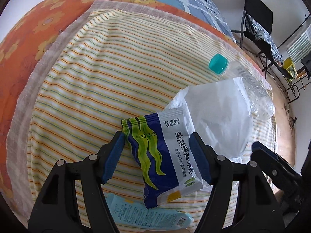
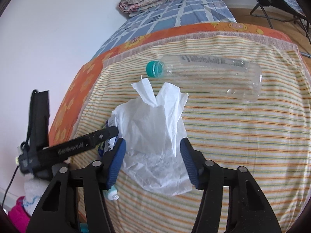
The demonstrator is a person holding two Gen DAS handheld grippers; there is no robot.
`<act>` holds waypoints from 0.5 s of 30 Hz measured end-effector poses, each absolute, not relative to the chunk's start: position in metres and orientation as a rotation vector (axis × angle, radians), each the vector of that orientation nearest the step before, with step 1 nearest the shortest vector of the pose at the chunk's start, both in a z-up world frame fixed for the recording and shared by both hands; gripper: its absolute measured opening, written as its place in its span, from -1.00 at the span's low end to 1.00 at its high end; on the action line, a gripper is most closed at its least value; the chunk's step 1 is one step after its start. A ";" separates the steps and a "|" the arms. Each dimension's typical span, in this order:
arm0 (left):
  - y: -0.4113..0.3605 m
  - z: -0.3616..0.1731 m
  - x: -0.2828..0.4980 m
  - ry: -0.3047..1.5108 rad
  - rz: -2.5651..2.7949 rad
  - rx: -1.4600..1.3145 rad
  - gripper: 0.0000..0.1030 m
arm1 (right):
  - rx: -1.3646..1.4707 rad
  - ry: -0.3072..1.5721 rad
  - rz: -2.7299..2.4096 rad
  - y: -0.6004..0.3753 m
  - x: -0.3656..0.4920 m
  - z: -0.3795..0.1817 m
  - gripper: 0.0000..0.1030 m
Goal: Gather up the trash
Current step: 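Grasp the blue-and-white snack packet with the left tool while the right tool grasps the white plastic bag, then lift and carry the snack packet and plastic bag over the blue basket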
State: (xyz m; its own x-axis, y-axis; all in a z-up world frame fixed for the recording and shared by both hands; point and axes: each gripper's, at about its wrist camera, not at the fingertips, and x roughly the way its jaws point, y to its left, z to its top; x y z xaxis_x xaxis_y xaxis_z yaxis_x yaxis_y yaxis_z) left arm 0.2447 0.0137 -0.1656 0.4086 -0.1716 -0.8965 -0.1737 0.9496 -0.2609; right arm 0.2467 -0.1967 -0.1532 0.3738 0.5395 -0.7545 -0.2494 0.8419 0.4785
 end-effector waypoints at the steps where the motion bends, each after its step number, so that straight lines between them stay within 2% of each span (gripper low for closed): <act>1: 0.015 -0.166 0.244 1.153 -0.001 -0.342 0.38 | 0.306 1.082 0.513 -0.195 0.249 -0.155 0.02; 5: 0.020 -0.166 0.241 1.143 -0.009 -0.348 0.35 | 0.282 1.097 0.503 -0.187 0.255 -0.163 0.00; 7: 0.023 -0.165 0.239 1.136 -0.012 -0.345 0.34 | 0.264 1.107 0.497 -0.183 0.257 -0.166 -0.19; 10: 0.026 -0.163 0.236 1.128 -0.013 -0.353 0.33 | 0.252 1.119 0.499 -0.179 0.261 -0.171 -0.62; 11: 0.028 -0.162 0.234 1.125 -0.013 -0.358 0.32 | 0.254 1.120 0.504 -0.179 0.261 -0.172 -0.85; 15: 0.039 -0.158 0.230 1.112 -0.006 -0.380 0.31 | 0.259 1.086 0.521 -0.180 0.257 -0.165 -0.95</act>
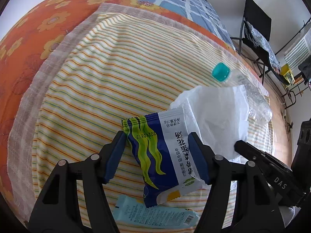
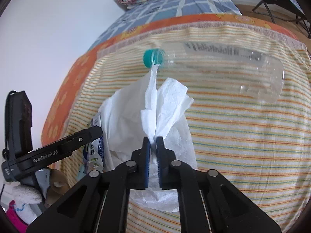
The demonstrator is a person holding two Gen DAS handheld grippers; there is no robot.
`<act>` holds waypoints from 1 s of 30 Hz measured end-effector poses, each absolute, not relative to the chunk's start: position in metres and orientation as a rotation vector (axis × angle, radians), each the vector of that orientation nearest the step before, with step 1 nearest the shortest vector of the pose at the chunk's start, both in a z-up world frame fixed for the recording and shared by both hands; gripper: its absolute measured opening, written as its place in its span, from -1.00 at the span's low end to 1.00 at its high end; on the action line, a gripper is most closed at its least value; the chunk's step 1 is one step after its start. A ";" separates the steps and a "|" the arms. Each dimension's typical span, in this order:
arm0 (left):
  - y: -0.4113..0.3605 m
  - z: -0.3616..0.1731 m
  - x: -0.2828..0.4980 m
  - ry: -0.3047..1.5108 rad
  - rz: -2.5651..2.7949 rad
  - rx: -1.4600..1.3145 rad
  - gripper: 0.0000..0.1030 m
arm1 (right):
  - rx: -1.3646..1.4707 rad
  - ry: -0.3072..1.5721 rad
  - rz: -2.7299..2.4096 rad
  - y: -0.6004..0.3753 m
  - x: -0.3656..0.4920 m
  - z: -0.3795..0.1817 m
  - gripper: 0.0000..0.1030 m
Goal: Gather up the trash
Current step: 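Lift and carry the snack packet and plastic bag over the blue basket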
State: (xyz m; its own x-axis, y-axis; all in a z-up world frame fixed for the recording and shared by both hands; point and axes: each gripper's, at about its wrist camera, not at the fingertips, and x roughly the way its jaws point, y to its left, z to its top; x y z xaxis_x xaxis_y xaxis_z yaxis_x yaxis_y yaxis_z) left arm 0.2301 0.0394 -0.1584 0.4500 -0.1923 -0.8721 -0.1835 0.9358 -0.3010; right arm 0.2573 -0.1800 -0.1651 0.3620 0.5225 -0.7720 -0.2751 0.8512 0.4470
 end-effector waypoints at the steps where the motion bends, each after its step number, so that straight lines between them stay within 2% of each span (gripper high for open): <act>1: 0.042 -0.157 0.229 1.108 -0.001 -0.386 0.31 | 0.255 1.073 0.524 -0.180 0.256 -0.162 -0.96; 12: 0.068 -0.129 0.215 1.026 0.012 -0.411 0.31 | 0.243 0.915 0.553 -0.182 0.240 -0.105 -0.99; 30: 0.045 -0.061 0.157 0.905 -0.083 -0.336 0.30 | 0.283 0.719 0.630 -0.219 0.160 -0.006 -1.00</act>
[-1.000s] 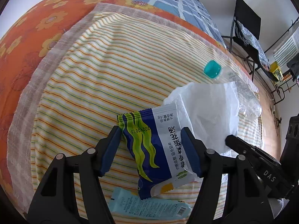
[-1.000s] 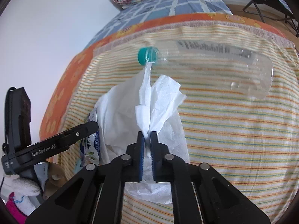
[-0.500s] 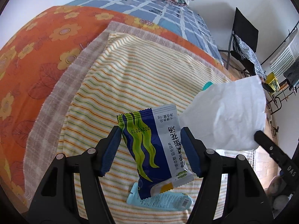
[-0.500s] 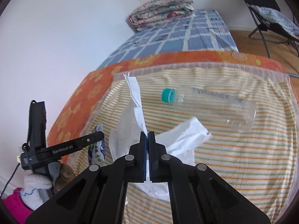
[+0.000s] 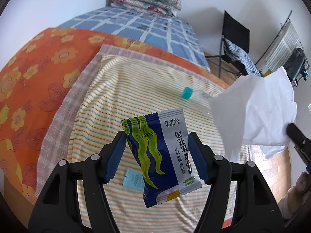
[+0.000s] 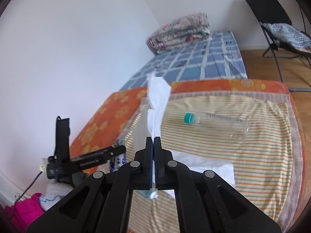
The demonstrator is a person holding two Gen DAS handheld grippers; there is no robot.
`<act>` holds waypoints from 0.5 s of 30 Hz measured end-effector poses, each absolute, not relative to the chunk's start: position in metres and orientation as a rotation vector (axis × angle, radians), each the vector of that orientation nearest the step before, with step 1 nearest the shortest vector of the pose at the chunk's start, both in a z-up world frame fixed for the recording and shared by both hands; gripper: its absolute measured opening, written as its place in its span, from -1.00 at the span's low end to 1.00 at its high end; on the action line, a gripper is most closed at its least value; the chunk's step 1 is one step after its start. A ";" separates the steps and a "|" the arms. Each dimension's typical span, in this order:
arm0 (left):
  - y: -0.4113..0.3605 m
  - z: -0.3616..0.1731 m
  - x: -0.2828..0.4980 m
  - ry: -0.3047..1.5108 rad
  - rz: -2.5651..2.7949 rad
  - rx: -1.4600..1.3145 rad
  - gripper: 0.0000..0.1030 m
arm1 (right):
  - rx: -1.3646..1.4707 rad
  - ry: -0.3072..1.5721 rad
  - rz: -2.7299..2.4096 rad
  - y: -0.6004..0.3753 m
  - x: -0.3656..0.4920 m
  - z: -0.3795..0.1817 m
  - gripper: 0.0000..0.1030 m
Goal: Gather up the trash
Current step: 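Lift and carry the snack packet and plastic bag over the blue basket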
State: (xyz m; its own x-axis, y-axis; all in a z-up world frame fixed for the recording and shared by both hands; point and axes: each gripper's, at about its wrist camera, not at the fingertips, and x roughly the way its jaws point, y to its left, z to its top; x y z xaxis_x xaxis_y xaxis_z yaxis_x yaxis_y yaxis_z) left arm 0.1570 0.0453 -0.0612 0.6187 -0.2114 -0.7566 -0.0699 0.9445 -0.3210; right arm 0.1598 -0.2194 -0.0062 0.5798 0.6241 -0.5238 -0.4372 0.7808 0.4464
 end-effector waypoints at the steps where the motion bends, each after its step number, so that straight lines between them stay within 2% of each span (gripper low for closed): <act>1: 0.044 -0.057 0.151 0.898 -0.091 -0.335 0.30 | 0.279 0.708 0.635 -0.222 0.153 -0.001 -1.00; 15: 0.033 -0.040 0.058 0.884 -0.177 -0.307 0.30 | 0.297 0.667 0.759 -0.235 0.042 0.026 -1.00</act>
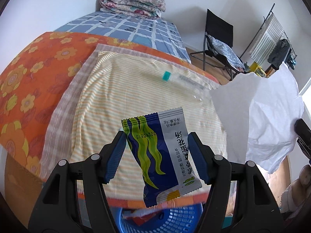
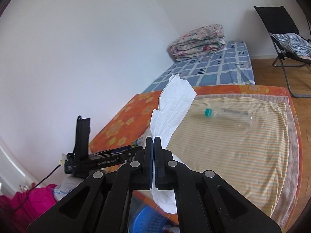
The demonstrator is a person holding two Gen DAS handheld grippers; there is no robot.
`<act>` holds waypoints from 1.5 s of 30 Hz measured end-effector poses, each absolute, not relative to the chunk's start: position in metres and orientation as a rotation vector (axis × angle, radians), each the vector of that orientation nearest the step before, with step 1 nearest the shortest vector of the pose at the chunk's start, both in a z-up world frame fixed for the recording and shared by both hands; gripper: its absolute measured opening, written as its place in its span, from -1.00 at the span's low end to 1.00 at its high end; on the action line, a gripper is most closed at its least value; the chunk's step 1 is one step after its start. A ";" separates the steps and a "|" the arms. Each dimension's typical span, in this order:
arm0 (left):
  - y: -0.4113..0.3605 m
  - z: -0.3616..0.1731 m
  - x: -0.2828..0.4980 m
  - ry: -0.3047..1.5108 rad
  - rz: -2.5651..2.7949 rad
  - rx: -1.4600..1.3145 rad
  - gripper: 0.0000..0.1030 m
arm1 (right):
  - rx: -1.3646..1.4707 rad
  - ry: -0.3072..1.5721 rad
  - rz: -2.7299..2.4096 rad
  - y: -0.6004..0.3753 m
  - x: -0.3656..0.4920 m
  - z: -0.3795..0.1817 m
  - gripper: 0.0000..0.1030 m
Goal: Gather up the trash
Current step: 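Lift and carry the snack packet and plastic bag over the blue basket, then open both tools to drop the packet and bag into the basket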
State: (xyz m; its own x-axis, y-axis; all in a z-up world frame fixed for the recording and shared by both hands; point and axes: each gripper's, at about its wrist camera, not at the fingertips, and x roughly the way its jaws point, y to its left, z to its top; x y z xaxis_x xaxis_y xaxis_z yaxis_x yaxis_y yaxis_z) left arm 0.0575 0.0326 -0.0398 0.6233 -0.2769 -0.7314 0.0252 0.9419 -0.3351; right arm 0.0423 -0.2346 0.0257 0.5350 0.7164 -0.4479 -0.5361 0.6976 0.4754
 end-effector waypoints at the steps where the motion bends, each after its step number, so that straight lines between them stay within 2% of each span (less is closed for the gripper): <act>1: 0.032 -0.041 0.052 0.886 -0.182 -0.306 0.30 | 0.295 0.670 0.766 -0.234 0.033 0.024 -1.00; 9: 0.022 -0.053 0.010 0.914 -0.211 -0.288 0.30 | 0.275 0.722 0.786 -0.231 -0.003 0.000 -1.00; 23: 0.008 -0.108 -0.022 1.048 -0.215 -0.226 0.30 | 0.215 0.973 0.773 -0.217 -0.033 -0.093 -1.00; 45: -0.029 -0.175 -0.046 1.223 -0.236 -0.095 0.31 | 0.080 1.247 0.692 -0.195 -0.033 -0.186 -1.00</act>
